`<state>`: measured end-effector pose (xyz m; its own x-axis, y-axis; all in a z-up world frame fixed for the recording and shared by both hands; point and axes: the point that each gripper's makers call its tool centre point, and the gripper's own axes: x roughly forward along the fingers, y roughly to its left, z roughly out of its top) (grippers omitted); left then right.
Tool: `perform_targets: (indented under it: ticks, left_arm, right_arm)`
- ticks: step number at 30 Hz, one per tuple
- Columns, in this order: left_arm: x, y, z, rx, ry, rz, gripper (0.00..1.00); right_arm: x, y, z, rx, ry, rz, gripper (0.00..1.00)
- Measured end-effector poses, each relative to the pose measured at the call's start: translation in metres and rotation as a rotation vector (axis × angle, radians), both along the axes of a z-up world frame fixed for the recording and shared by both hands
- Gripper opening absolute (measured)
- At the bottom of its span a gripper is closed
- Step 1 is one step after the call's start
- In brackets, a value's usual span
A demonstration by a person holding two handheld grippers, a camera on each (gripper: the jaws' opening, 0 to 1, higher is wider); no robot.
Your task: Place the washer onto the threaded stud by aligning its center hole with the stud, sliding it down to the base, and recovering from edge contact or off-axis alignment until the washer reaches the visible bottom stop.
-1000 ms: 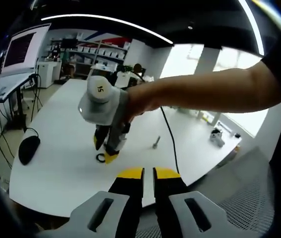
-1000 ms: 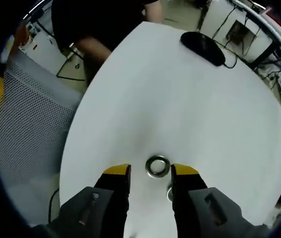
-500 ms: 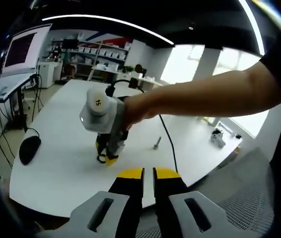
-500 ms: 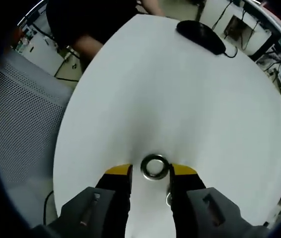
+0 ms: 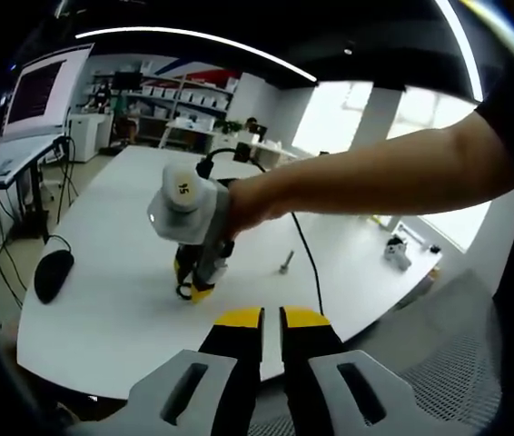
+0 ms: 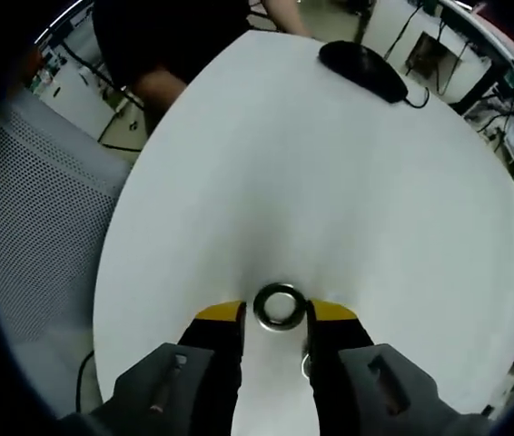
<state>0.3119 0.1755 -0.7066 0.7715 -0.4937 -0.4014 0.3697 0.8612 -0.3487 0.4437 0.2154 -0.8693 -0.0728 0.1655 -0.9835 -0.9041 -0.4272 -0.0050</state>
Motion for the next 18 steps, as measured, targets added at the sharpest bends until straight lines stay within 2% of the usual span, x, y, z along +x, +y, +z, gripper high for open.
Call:
perform_targets:
  ticks: [7,13,18]
  left_arm:
    - [-0.0015,-0.0027,-0.0017,0.009,0.01,-0.021,0.04]
    - [-0.0019,-0.0033,-0.0014,0.01,0.007,-0.026,0.04]
    - [-0.0027,-0.0038,-0.0015,0.01,0.009,-0.033,0.04]
  right_arm:
    - [0.0003,0.0002,-0.0008,-0.045,-0.021,0.004,0.29]
    - [0.0007,0.0002,-0.0006,-0.047,-0.024,-0.005,0.29]
    - [-0.0005,-0.0005,-0.0013,-0.049,-0.024,-0.004,0.25]
